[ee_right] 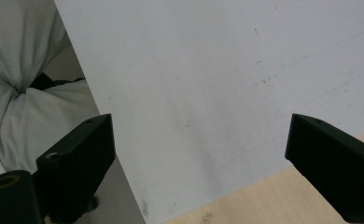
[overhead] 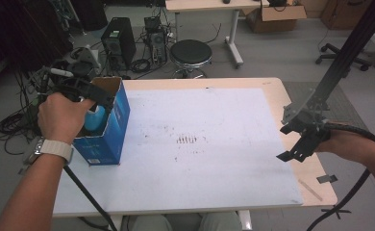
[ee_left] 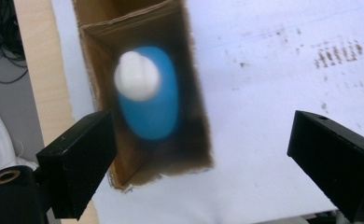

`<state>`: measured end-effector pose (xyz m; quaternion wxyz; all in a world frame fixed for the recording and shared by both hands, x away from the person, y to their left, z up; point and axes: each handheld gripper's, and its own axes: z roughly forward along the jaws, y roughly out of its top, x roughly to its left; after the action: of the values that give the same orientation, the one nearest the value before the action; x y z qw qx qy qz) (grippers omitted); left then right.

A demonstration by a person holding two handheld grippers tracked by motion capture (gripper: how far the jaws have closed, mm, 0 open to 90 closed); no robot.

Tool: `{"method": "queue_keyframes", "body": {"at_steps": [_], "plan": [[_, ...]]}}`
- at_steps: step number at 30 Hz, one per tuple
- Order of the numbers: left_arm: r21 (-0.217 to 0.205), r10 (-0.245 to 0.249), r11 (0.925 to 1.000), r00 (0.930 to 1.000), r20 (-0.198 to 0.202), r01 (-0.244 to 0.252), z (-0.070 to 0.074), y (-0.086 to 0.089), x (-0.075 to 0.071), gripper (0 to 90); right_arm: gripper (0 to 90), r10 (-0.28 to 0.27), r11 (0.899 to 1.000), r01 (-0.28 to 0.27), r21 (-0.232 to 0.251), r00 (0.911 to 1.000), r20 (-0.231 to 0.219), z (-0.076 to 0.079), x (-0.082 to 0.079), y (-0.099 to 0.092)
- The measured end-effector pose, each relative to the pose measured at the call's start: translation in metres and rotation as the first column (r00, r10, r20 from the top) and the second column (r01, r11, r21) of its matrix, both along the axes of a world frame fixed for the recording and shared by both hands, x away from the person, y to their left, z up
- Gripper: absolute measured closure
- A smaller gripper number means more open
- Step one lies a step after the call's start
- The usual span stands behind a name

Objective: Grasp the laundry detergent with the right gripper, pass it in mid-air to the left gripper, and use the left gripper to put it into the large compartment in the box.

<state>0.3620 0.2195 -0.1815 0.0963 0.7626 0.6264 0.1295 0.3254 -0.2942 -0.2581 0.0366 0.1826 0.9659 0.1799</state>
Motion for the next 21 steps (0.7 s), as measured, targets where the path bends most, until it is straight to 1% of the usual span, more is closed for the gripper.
{"method": "queue_keyframes", "body": {"at_steps": [2,3,5,7,12,15,17,18,19,20,21], "plan": [[0.002,-0.015,0.9999,0.9999,-0.001,0.015,0.004,-0.006,-0.002,8.2,8.2,0.001,1.0,-0.001,0.001,1.0,0.002,0.0,-0.001,-0.001],[0.005,-0.029,0.9996,0.9996,0.004,0.029,0.007,-0.012,-0.004,6.9,8.2,-0.003,1.0,0.003,0.0,1.0,0.001,0.001,-0.003,-0.001],[0.012,-0.048,0.9988,0.9988,0.007,0.048,0.011,-0.018,-0.006,6.8,8.2,-0.002,1.0,0.002,0.001,1.0,0.005,0.001,-0.004,-0.001],[0.014,-0.056,0.9984,0.9984,0.012,0.055,0.013,-0.021,-0.007,6.8,8.1,-0.003,1.0,0.003,0.002,1.0,0.004,0.002,-0.004,-0.001],[0.017,-0.103,0.9946,0.9945,0.02,0.102,0.019,-0.035,-0.01,6.8,8.2,-0.008,1.0,0.008,0.006,0.9999,0.008,0.004,-0.006,-0.002],[0.013,-0.132,0.9912,0.9909,0.025,0.132,0.022,-0.041,-0.011,6.7,7.9,-0.011,1.0,0.01,0.007,0.9999,0.011,0.005,-0.006,-0.002],[0.003,-0.153,0.9883,0.9879,0.027,0.153,0.024,-0.045,-0.012,6.7,7.8,-0.011,1.0,0.01,0.007,0.9999,0.011,0.005,-0.006,-0.002],[0.003,-0.165,0.9862,0.9858,0.029,0.165,0.025,-0.048,-0.013,6.7,7.7,-0.011,1.0,0.011,0.006,0.9999,0.01,0.005,-0.006,-0.001],[0.009,-0.192,0.9815,0.981,0.029,0.191,0.026,-0.053,-0.014,6.7,7.6,-0.01,1.0,0.01,0.005,0.9999,0.009,0.005,-0.006,-0.001],[0.009,-0.192,0.9815,0.981,0.029,0.191,0.026,-0.053,-0.014,6.7,7.6,-0.01,1.0,0.01,0.005,0.9999,0.009,0.005,-0.006,-0.001],[0.012,-0.204,0.9789,0.9783,0.035,0.204,0.026,-0.056,-0.015,6.7,7.6,-0.011,1.0,0.011,0.005,0.9999,0.009,0.005,-0.005,0.0]]}}
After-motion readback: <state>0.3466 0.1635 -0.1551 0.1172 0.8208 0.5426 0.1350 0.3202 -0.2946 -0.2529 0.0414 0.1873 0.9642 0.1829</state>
